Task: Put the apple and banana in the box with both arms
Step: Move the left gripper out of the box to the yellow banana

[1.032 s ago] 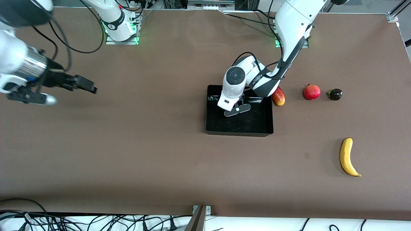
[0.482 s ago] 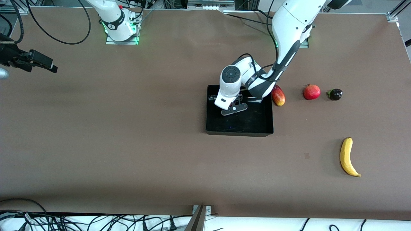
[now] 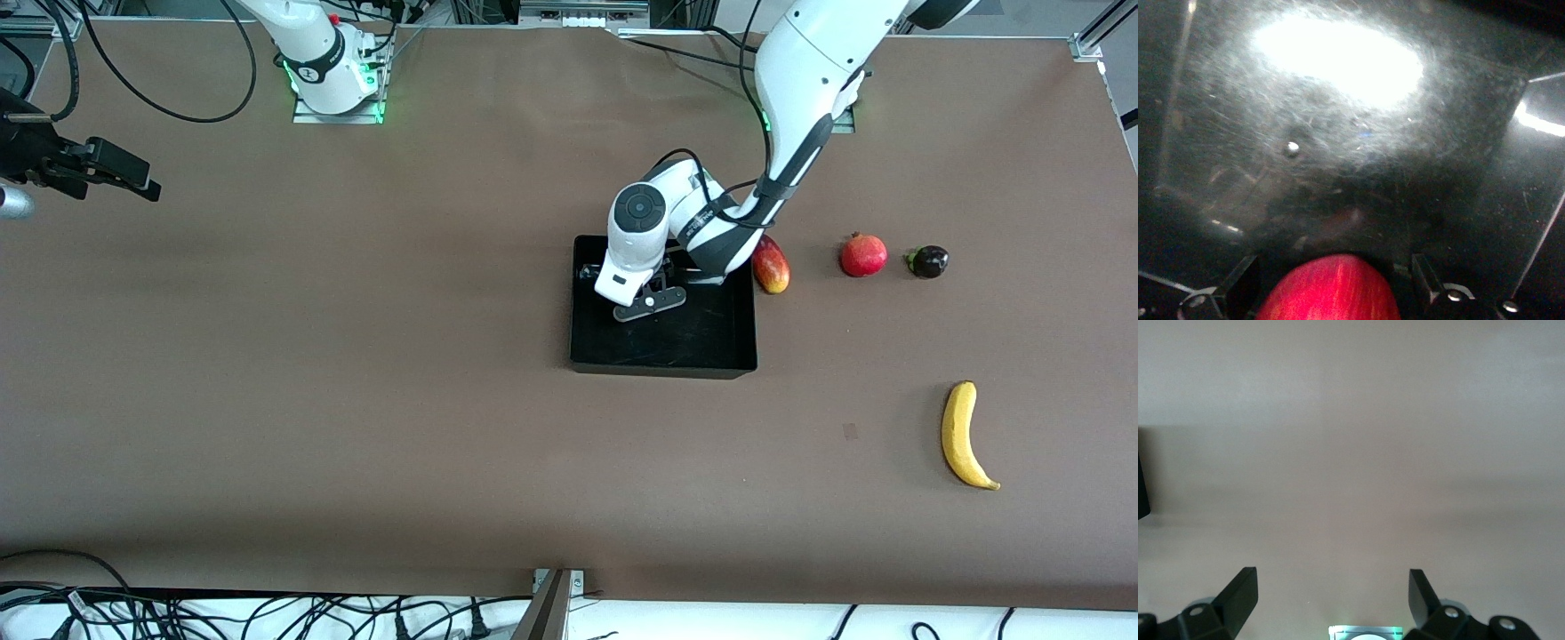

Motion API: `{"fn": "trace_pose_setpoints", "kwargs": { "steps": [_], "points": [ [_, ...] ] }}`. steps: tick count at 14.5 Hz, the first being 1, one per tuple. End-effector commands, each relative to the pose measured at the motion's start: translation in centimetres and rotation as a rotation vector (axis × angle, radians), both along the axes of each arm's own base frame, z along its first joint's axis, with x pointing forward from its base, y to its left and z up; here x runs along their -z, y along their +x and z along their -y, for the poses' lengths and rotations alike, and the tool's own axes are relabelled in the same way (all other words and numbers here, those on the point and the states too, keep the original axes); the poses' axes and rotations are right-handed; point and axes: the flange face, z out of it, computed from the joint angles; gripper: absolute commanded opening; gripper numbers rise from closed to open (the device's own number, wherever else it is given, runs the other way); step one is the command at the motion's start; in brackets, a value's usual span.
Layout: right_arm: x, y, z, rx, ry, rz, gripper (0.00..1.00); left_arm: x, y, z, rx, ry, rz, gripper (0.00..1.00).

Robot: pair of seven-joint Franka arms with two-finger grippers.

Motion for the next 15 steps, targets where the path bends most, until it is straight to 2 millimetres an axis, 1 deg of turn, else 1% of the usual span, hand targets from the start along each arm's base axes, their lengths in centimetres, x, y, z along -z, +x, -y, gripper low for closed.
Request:
{"fn": "trace_pose_setpoints", "kwargs": {
  "steps": [1,2,4,6,7,8,9,10,11,12,15],
  "points": [
    [-0.4,-0.4,0.4,-0.014,-0.035,0.008,1.00,-6.2,3.4,-1.4,-0.032,0.036,-0.017,1.00],
    [-0.6,-0.3,0.4,-0.019,-0.042,0.014,1.00,-7.6,4.4,-2.2,-0.046,0.040,-0.028,1.00],
    [-0.8,-0.2,0.4,-0.028,-0.043,0.019,1.00,-11.8,6.8,-4.1,-0.059,0.010,-0.026,1.00],
    [-0.8,-0.2,0.6,-0.051,-0.059,0.020,1.00,-17.1,10.4,-8.7,-0.047,-0.036,-0.041,1.00],
    [-1.1,-0.2,0.5,-0.057,-0.059,0.026,1.00,-19.1,12.2,-11.7,-0.028,-0.057,-0.051,1.00],
    [-1.3,-0.2,0.5,-0.055,-0.060,0.028,1.00,-20.5,13.7,-14.6,0.003,-0.065,-0.060,1.00],
    [-1.3,-0.2,0.3,-0.060,-0.060,0.030,1.00,-21.3,15.0,-17.5,0.037,-0.068,-0.061,1.00],
    [-0.9,0.1,0.1,-0.065,-0.064,0.022,1.00,-21.7,16.1,-20.4,0.067,-0.068,-0.055,1.00],
    [-1.0,0.2,0.0,-0.066,-0.066,0.023,1.00,-22.0,17.1,-24.2,0.097,-0.072,-0.049,1.00],
    [-1.2,0.2,0.0,-0.066,-0.068,0.028,1.00,-22.1,17.8,-27.0,0.144,-0.078,-0.047,1.00],
    [-1.5,0.3,0.1,-0.061,-0.070,0.037,1.00,-20.7,19.6,-36.6,0.231,-0.069,-0.034,1.00]
  ]
}}
